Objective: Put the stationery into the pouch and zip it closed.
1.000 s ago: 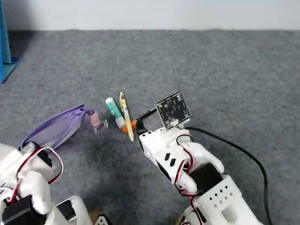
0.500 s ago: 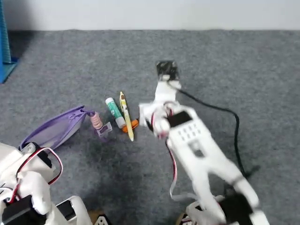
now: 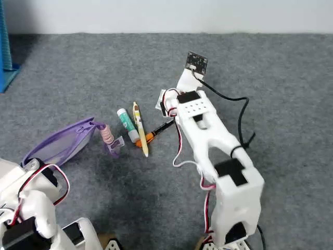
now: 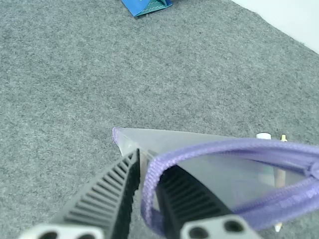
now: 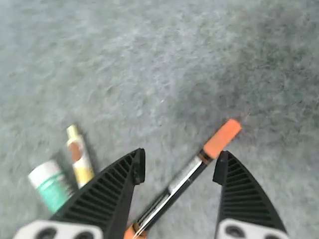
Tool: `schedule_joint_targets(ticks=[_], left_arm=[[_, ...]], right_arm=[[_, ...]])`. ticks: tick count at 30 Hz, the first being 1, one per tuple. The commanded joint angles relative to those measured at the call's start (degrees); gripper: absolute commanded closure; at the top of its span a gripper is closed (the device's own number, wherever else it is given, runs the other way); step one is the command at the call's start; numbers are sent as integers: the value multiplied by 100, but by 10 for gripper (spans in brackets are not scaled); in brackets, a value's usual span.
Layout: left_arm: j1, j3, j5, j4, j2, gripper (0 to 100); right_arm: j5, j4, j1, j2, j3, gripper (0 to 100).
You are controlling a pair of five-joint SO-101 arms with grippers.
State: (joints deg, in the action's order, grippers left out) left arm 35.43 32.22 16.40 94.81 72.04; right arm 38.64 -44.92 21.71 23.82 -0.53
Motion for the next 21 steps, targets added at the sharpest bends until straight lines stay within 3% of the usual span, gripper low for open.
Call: schedule_joint_targets(ticks=[1, 12, 21], left_arm=[[9, -180, -62, 0, -35, 988], [9, -180, -62, 158, -35, 988], [0, -180, -53, 158, -35, 988]], right_arm=[[79, -13, -84, 295, -633, 767], [70, -57, -110, 1033, -932, 768], [79, -1112, -338, 1015, -1055, 783]])
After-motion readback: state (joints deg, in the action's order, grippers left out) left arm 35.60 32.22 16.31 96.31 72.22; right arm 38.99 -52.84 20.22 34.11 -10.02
